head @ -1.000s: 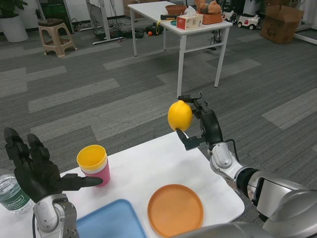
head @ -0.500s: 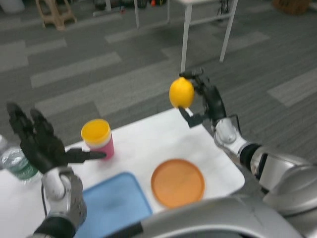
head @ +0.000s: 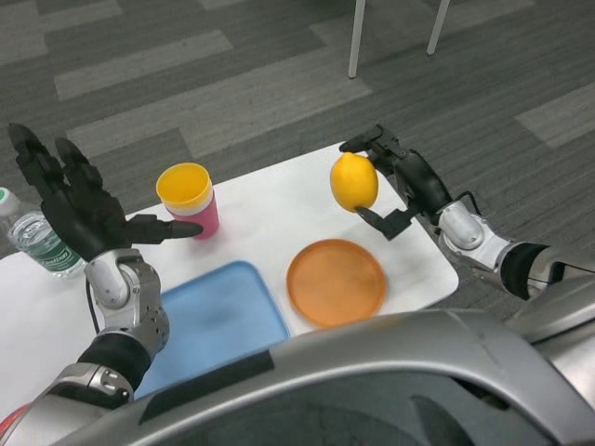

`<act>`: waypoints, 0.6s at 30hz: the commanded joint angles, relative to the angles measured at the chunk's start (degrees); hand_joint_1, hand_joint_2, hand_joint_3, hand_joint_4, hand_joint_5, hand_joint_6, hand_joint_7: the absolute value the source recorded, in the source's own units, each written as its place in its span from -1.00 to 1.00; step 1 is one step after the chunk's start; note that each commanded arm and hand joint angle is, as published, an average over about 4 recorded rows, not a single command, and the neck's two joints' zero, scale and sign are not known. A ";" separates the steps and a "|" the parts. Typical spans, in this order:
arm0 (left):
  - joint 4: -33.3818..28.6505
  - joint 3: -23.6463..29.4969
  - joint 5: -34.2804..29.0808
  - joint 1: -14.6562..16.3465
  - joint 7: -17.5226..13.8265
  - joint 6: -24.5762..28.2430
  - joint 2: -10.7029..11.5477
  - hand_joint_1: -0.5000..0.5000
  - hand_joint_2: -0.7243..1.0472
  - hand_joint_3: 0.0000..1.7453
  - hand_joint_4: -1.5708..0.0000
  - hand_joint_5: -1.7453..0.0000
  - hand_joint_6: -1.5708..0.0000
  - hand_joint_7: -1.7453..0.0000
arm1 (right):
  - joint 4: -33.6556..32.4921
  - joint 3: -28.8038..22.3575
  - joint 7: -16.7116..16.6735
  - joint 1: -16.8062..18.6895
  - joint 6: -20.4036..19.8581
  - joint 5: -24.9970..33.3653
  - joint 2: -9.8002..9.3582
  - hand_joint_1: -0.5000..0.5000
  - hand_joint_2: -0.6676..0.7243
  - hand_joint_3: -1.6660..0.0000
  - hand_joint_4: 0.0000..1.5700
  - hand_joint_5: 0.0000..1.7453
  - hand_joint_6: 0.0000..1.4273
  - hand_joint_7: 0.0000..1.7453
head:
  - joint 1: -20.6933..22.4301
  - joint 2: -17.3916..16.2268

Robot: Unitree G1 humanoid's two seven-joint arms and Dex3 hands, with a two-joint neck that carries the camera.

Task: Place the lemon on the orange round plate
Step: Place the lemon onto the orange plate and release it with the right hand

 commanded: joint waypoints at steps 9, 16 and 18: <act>-0.36 -1.67 -0.62 -0.19 0.17 1.74 2.00 -0.98 -0.90 -0.90 1.00 1.00 1.00 0.92 | -2.39 7.50 10.54 1.32 4.93 0.34 -1.75 -0.71 -0.36 -0.62 -0.49 0.67 -0.76 0.52 | -0.30 -2.36; -0.36 -2.11 -0.64 -0.21 0.17 2.75 2.25 -0.99 -0.90 -0.90 1.00 1.00 1.00 0.92 | -2.24 12.47 14.42 -1.95 5.75 0.43 -3.31 -0.83 -0.27 -0.69 -0.54 0.75 -0.76 0.60 | -0.09 -3.93; -0.36 -2.35 -0.64 -0.23 0.17 3.03 2.29 -0.99 -0.90 -0.90 1.00 1.00 1.00 0.92 | -2.50 13.28 15.43 -2.74 5.99 0.43 -4.10 -0.83 -0.25 -0.71 -0.59 0.78 -0.77 0.60 | -0.23 -4.29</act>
